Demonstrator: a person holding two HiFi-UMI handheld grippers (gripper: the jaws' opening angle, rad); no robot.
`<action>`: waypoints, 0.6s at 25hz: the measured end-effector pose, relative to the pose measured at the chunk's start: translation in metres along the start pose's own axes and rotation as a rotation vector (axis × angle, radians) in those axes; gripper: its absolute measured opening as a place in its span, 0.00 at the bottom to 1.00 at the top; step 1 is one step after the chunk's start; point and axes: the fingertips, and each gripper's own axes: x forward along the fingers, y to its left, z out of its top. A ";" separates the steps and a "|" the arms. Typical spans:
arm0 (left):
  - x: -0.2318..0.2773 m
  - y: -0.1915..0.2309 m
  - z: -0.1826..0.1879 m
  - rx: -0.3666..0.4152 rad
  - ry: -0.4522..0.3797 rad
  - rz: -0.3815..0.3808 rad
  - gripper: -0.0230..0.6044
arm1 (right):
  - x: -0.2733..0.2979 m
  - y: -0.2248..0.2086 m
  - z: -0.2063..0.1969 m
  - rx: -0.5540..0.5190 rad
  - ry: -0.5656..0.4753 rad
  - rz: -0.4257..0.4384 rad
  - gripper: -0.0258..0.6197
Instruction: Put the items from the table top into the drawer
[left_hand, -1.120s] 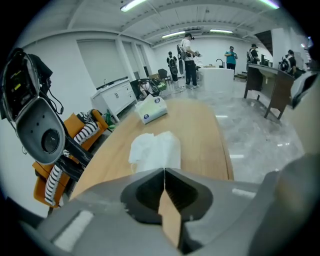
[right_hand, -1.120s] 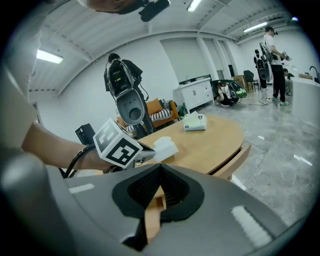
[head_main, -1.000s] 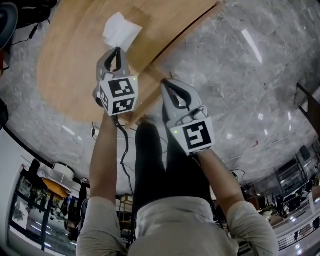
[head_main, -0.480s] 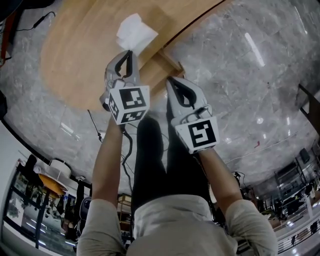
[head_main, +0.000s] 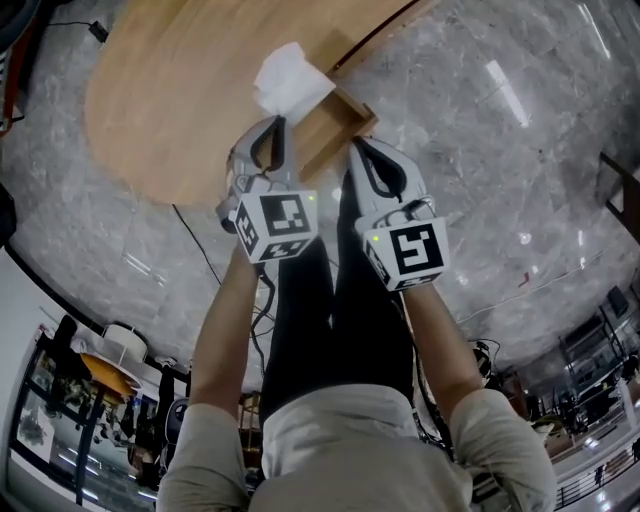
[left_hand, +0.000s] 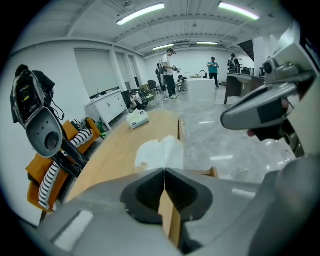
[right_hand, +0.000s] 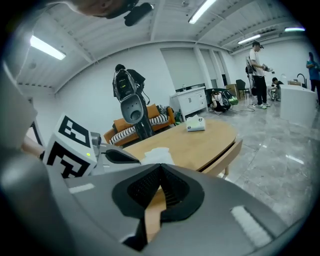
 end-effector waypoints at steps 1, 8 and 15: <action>-0.005 -0.002 -0.002 0.006 -0.004 -0.005 0.08 | -0.002 0.002 -0.001 0.001 -0.006 -0.007 0.05; -0.019 -0.027 -0.030 0.059 0.003 -0.049 0.08 | -0.018 0.016 -0.028 -0.003 0.007 -0.041 0.05; -0.018 -0.056 -0.053 0.082 0.026 -0.089 0.08 | -0.020 0.022 -0.050 0.035 0.018 -0.055 0.05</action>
